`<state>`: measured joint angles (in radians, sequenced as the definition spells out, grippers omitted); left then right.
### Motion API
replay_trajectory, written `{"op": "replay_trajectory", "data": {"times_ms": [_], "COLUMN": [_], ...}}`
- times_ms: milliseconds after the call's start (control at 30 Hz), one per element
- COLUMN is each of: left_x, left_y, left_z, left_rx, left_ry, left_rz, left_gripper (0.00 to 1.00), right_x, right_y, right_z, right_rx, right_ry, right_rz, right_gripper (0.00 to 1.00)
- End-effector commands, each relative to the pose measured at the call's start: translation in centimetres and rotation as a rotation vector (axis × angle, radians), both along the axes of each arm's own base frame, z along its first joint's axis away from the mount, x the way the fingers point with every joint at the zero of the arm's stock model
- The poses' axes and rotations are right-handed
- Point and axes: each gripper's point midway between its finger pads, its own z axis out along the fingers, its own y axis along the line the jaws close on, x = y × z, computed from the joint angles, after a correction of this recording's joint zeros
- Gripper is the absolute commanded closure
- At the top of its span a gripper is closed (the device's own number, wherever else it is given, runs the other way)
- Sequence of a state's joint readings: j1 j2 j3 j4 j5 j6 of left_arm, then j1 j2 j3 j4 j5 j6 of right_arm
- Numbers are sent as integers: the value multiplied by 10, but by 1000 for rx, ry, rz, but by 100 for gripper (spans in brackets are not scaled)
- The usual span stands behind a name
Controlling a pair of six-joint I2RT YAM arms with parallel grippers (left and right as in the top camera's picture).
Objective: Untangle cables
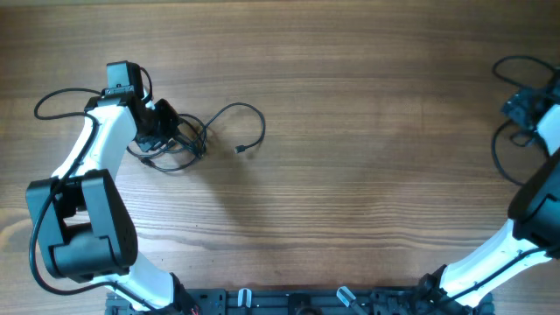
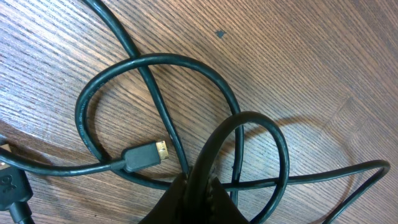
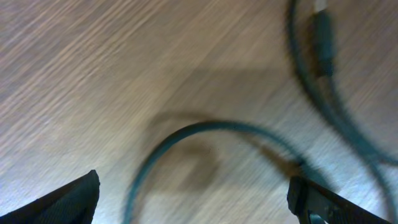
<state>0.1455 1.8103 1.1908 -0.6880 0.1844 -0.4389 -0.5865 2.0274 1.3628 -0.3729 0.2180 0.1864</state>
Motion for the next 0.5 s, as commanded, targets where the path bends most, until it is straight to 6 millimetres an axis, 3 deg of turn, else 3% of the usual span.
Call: {"op": "replay_trajectory", "data": {"times_ms": [0,267,467], "left_x": [0,-3,-3], "left_y": [-1,1,2], "left_z": [-6,-7,-7], "left_rx": [4,16,21], "left_ry": [14,27,27], "left_rz": [-16,-12,-11], "left_gripper": [87,87,87], "right_x": [-15,-41,-65], "right_y": [-23,-61,-85], "right_z": [11,10,-16], "right_rx": [-40,-40,15], "right_ry": [37,16,13], "right_rz": [24,24,29], "right_gripper": [1,10,12]}}
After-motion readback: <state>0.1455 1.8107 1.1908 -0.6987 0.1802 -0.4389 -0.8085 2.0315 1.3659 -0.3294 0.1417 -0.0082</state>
